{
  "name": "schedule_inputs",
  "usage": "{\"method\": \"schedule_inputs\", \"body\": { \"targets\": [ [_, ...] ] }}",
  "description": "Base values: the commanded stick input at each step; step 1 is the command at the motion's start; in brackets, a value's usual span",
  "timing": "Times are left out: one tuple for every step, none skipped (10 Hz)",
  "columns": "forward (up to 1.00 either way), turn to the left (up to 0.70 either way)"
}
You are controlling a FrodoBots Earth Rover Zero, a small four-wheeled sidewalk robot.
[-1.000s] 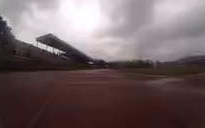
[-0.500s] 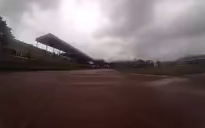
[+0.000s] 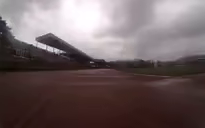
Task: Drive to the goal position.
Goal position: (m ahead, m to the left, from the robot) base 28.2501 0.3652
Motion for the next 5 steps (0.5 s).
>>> {"method": "schedule_inputs", "body": {
  "targets": [
    [0.5,0.0],
    [0.5,0.0],
    [0.5,0.0],
    [0.5,0.0],
    [0.5,0.0]
  ]
}}
